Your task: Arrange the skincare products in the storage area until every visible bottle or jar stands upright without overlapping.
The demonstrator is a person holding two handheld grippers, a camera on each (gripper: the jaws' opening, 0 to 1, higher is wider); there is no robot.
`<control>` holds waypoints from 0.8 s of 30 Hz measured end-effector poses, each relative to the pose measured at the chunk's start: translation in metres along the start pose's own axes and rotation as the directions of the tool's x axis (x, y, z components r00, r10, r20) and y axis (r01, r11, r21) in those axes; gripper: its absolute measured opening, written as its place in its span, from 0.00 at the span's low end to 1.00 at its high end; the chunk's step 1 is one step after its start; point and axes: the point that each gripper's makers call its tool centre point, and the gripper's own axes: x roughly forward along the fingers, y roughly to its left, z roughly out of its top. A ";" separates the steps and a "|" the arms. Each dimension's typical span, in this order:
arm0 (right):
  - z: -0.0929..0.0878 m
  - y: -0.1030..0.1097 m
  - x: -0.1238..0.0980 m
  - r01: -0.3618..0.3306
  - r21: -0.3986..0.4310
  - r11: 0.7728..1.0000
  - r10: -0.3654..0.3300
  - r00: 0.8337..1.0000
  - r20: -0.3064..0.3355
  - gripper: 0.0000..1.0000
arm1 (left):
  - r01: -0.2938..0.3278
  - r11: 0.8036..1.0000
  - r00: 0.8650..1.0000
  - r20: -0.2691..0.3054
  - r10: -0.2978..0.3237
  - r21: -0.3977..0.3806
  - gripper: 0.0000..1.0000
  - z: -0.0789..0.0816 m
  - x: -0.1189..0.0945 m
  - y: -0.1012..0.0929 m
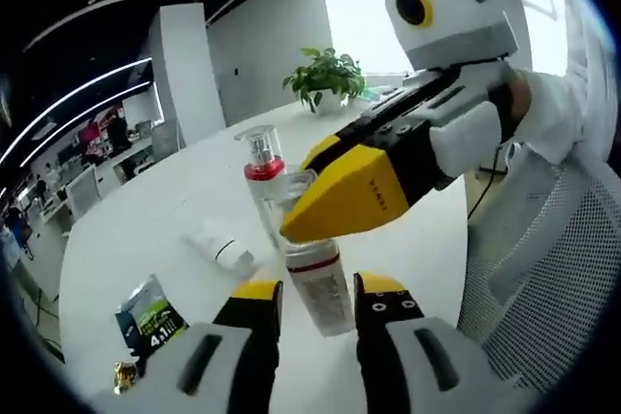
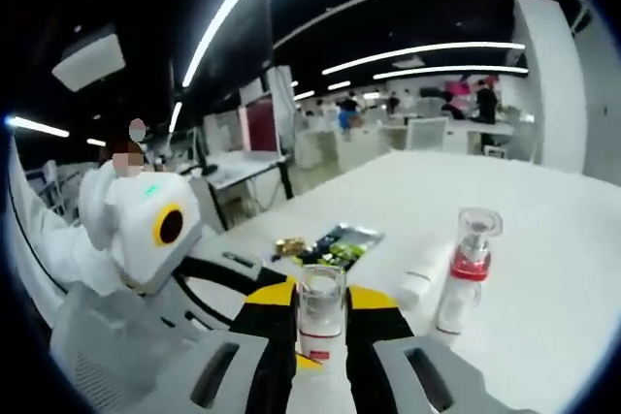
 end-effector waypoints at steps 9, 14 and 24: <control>0.003 -0.018 -0.002 0.075 -0.041 0.996 -0.075 0.997 0.021 0.10 | -0.014 0.999 1.000 -0.003 0.014 0.033 0.30 0.011 0.022 0.009; 0.002 -0.029 -0.002 0.100 -0.069 0.993 -0.100 0.995 0.008 0.10 | 0.029 0.998 1.000 0.001 -0.030 0.062 0.28 0.013 0.036 0.006; -0.011 -0.044 0.009 0.107 -0.052 0.993 -0.110 0.993 -0.052 0.10 | 0.109 0.990 0.994 -0.028 -0.107 0.093 0.20 0.000 0.052 0.012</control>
